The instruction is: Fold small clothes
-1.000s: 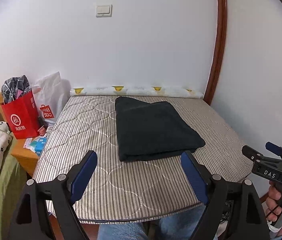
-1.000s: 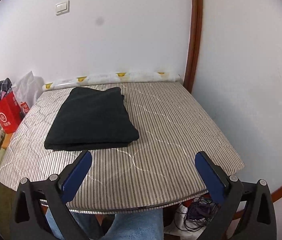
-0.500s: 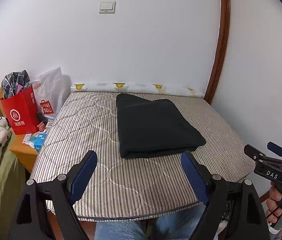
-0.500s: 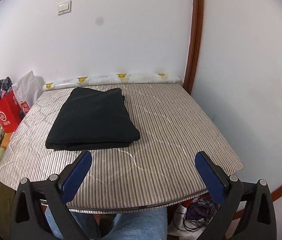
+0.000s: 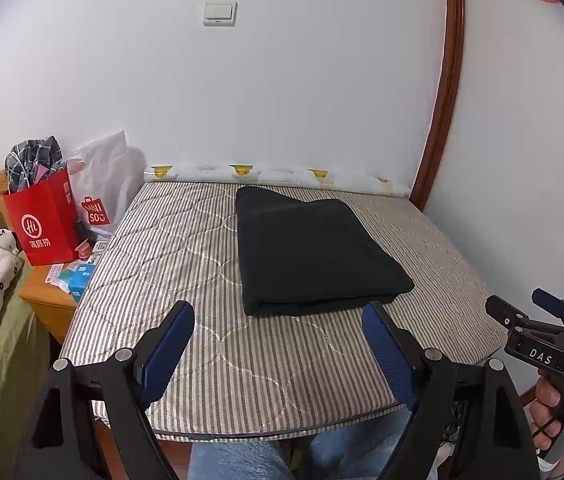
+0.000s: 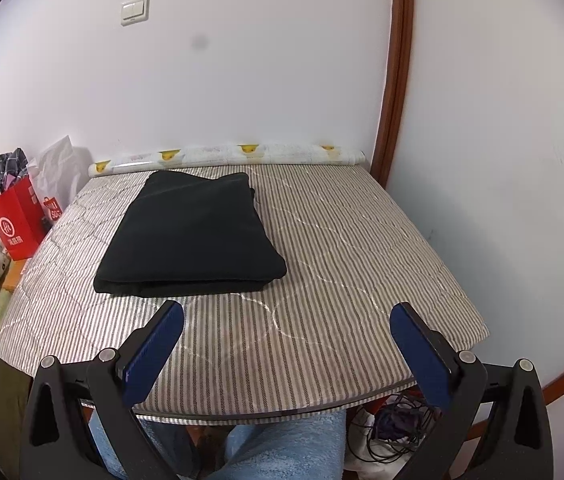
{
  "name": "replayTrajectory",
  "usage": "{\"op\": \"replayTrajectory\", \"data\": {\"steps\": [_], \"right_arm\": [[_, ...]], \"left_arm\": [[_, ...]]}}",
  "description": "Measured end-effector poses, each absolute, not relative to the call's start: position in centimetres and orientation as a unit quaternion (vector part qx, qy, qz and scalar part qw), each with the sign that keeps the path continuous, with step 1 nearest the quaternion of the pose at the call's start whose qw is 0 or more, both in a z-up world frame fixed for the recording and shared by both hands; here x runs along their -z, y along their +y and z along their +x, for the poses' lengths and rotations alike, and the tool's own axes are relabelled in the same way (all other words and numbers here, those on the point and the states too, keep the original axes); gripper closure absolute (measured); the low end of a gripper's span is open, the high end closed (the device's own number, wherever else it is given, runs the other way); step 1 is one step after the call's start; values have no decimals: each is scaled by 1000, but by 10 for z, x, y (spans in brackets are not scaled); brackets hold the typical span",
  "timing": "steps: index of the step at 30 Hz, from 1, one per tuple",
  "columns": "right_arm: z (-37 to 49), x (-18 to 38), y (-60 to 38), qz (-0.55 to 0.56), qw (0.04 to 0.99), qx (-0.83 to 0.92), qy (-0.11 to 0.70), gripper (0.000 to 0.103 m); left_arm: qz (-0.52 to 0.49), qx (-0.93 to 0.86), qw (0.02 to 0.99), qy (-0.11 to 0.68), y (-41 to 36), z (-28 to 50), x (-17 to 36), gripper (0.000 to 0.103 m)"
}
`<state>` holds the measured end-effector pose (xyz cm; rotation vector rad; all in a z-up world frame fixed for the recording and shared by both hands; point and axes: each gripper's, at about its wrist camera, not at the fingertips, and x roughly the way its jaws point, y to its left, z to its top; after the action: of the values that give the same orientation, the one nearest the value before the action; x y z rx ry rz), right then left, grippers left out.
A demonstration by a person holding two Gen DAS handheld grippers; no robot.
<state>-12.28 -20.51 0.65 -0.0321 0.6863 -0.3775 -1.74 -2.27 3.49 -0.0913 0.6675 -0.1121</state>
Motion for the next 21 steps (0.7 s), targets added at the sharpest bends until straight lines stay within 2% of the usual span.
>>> {"op": "replayTrajectory", "data": {"steps": [21], "right_arm": [[-127, -14, -198, -17, 927, 184, 326, 1]], "left_arm": [[-44, 51, 943, 326, -21, -19, -36, 18]]}}
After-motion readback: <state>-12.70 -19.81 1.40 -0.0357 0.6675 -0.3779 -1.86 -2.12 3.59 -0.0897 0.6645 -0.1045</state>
